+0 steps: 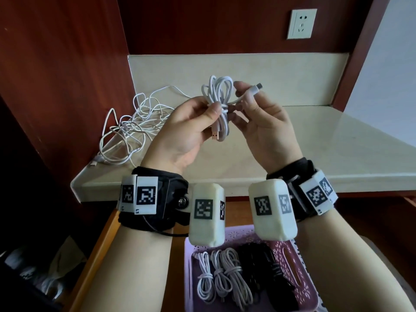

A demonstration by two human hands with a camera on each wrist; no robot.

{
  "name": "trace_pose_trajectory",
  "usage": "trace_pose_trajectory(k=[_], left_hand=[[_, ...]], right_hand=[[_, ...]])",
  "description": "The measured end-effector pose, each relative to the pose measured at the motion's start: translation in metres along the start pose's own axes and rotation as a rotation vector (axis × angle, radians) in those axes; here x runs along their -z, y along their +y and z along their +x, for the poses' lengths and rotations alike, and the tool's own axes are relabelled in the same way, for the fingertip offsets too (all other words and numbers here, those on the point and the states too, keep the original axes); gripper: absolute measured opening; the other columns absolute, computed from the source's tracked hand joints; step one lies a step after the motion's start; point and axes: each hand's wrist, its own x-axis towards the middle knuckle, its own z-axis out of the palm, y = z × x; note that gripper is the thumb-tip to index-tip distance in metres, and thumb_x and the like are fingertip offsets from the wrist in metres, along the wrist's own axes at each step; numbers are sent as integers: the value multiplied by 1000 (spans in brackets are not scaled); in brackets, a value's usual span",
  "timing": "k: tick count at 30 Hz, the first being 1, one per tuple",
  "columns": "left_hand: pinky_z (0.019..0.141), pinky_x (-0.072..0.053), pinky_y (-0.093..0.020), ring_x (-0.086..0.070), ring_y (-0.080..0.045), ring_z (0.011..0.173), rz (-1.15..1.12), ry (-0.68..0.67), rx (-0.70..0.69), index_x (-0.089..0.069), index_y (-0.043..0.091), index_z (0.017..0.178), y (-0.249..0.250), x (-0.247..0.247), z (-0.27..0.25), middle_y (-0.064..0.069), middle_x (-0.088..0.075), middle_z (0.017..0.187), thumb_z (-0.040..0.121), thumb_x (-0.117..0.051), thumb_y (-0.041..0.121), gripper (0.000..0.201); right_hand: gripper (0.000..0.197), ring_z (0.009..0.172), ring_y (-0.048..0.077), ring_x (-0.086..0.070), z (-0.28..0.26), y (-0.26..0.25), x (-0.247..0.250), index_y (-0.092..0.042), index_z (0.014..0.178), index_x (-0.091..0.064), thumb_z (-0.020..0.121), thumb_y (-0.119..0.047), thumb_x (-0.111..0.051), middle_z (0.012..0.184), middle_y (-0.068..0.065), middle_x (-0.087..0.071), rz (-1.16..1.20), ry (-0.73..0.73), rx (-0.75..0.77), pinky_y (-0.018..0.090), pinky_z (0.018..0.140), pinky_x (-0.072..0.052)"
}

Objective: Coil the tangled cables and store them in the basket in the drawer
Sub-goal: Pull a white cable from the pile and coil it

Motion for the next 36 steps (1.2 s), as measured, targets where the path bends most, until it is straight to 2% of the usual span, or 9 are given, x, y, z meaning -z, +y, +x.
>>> trace_pose_trajectory(k=[5,9,12,18,22,25,29,32,36], left_hand=[[71,-50,-35,-62,-26,85,-7,42,20,-58,4,93,-2,0,2,-16,-61,92,95,-48,2,11],[74,-50,-36,-66,-22,87,21,26,39,-60,5,93,-6,2,3,-7,-70,86,95,-48,3,13],[64,-48,-29,-60,-25,83,57,65,35,-62,7,92,-9,3,4,-3,-71,78,96,-48,3,15],[49,-39,-22,-51,-20,59,115,114,-12,-62,11,92,-14,-1,5,-5,-65,69,95,-50,0,16],[47,-41,-20,-57,-10,50,85,169,-30,-62,11,94,-17,-1,7,2,-66,62,95,-50,0,16],[52,-45,-23,-60,-12,55,72,189,-21,-63,11,94,-19,1,8,-1,-66,67,95,-51,2,14],[48,-43,-18,-59,-7,50,121,170,-49,-61,9,98,-20,4,8,4,-67,61,95,-50,1,14],[56,-46,-22,-61,-12,64,165,83,-114,-57,4,114,-22,2,5,1,-70,74,95,-50,0,21],[69,-51,-26,-64,-15,76,234,27,-185,-52,7,112,-17,-1,3,4,-71,78,94,-51,-1,20]], right_hand=[[18,65,11,-52,-1,3,-5,-6,113,-56,98,-9,-47,83,2,-60,-72,120,34,22,64,-41],[2,55,14,-47,-2,3,-4,-6,89,-58,91,-6,-57,75,6,-62,-134,198,64,23,55,-37],[11,51,11,-49,0,5,-6,-10,80,-60,89,-2,-61,73,9,-62,-394,232,158,21,52,-37],[10,56,-1,-54,1,22,-6,-7,85,-70,86,-1,-62,71,0,-60,-857,241,282,11,58,-38],[8,66,15,-60,2,31,-7,-3,84,-72,83,-2,-65,75,12,-65,-912,277,349,22,62,-47],[5,68,20,-64,2,31,-7,-4,81,-72,82,-6,-68,75,11,-69,-904,277,303,30,63,-51],[8,49,-1,-51,4,14,-4,-2,78,-71,81,-10,-72,67,2,-68,-846,230,111,13,54,-39],[14,45,5,-44,4,-2,2,0,75,-69,78,-12,-76,63,8,-67,-745,193,0,17,49,-36],[18,51,12,-44,0,-17,4,2,77,-69,79,-14,-75,69,11,-68,-616,156,-46,21,51,-37]])
